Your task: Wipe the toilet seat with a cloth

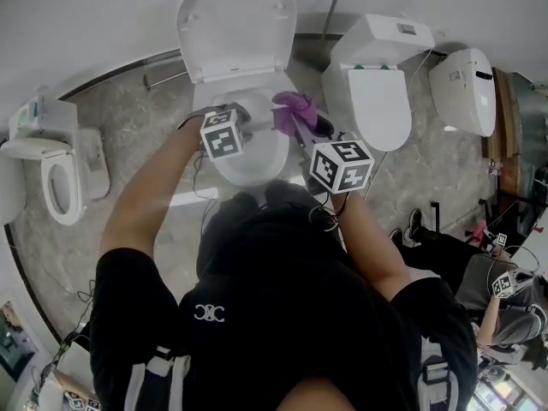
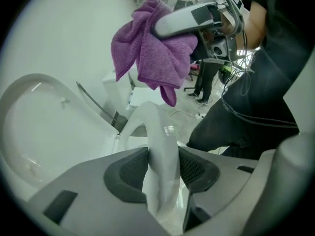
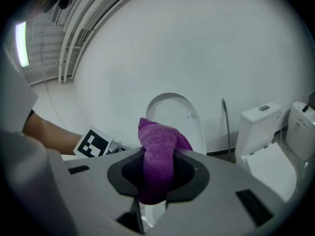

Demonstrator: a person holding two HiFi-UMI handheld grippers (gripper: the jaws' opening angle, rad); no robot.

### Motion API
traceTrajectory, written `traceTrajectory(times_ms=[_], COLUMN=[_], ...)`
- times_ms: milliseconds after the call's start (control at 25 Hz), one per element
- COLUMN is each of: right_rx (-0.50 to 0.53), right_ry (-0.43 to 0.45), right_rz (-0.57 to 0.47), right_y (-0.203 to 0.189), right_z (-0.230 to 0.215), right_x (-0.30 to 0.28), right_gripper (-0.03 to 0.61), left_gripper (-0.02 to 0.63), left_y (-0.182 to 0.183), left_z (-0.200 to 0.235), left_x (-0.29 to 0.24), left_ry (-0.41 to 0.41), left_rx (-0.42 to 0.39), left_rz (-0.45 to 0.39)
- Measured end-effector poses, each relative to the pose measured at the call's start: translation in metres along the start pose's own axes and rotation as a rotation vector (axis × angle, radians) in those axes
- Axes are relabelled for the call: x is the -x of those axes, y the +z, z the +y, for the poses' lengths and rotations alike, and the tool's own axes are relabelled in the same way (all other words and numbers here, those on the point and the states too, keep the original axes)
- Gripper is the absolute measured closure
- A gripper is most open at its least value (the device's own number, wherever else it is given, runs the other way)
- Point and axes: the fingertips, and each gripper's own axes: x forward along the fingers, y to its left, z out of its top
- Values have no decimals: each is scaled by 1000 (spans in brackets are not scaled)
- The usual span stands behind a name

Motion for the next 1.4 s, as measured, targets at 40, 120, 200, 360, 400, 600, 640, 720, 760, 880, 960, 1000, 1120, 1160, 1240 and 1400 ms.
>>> traceTrajectory(times_ms=[40,120,200,360,400,600,640,720,760,880,960,1000,1120,1160,1240,1400], right_rx=[-6,-16,-29,-57,-62,-72,-71,-73,-76,-81,-77,-74,-69,-69,-67,-50], right_ry=[-1,-5,-10,-24,-25,-16,-14,-8,-4,5,14,20,37,42,53,73], right_rz=[8,22,37,70,76,135,148,170,180,205,226,238,268,278,297,325], right_y=[-5,-14,-24,-42,-46,-72,-78,-89,-94,-111,-122,-127,-141,-146,-154,-171], right_z=[-1,-5,-9,-19,-21,-28,-30,-35,-38,-46,-50,-51,-57,-60,-67,-79], right_x=[-2,-7,-12,-20,-23,-31,-33,-38,-40,-45,-47,-49,-56,-59,-66,-84], right_gripper=[494,494,494,494,494,494,494,494,494,494,494,494,494,494,494,494], left_gripper=[449,446,442,431,429,418,416,411,410,405,401,398,390,388,384,383], left_y=[-1,-5,-8,-13,-15,-25,-26,-30,-32,-38,-43,-46,-55,-57,-62,-70], left_z=[-4,-12,-21,-41,-45,-71,-75,-82,-86,-97,-106,-112,-125,-129,-135,-142], left_x=[-4,-11,-18,-37,-42,-63,-67,-77,-82,-99,-111,-116,-134,-141,-153,-175], left_ry=[5,20,21,0,-5,-34,-38,-41,-40,-38,-50,-62,-101,-114,-138,-190], left_rx=[1,4,14,14,13,6,2,-8,-13,-27,-19,-9,25,36,64,166], left_rz=[-10,-32,-52,-55,-53,-30,-22,-3,8,35,46,50,67,73,80,62])
